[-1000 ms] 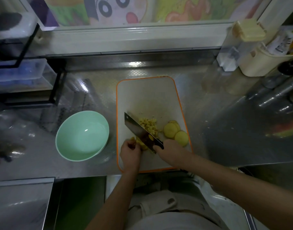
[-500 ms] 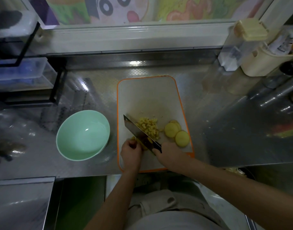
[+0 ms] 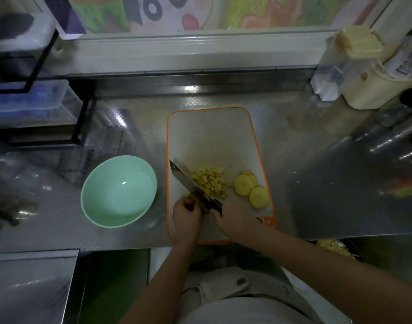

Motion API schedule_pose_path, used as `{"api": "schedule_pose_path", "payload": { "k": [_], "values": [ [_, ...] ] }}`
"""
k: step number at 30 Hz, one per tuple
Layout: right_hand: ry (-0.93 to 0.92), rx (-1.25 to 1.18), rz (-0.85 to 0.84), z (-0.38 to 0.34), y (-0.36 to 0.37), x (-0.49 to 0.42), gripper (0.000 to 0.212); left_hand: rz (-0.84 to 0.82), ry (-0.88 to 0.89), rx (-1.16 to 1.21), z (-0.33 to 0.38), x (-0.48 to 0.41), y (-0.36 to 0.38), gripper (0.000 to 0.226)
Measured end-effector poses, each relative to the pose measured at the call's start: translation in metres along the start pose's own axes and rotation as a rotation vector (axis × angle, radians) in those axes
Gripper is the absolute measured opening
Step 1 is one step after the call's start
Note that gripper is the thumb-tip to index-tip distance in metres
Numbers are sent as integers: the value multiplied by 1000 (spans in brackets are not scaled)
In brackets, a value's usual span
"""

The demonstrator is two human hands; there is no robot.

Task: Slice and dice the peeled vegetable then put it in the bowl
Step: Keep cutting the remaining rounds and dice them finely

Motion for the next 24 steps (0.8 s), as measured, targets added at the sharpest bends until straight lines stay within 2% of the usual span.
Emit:
{"api": "schedule_pose_path", "payload": {
  "k": [10,14,21,24],
  "values": [
    [61,-232,-49,5,10,-12,37,10,-25,-65,0,0,2,12],
    [79,-306,-76,8,12,-13,37,21,-25,-51,4,3,1,8],
    [48,-242,-56,19,4,-1,33,27,-7,-38,4,4,0,13],
    [84,-262,-129,27,7,11,41,24,-19,-25,5,4,0,12]
  ]
}}
Point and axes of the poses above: each hand's wrist, its own x-axis away from the middle knuckle, its own y-axis out of the palm, z = x × y, the point moved 3 cm from there along -x, towards the middle knuckle, and after that the axes turned 12 degrees about -x, right-handed, at the moved point
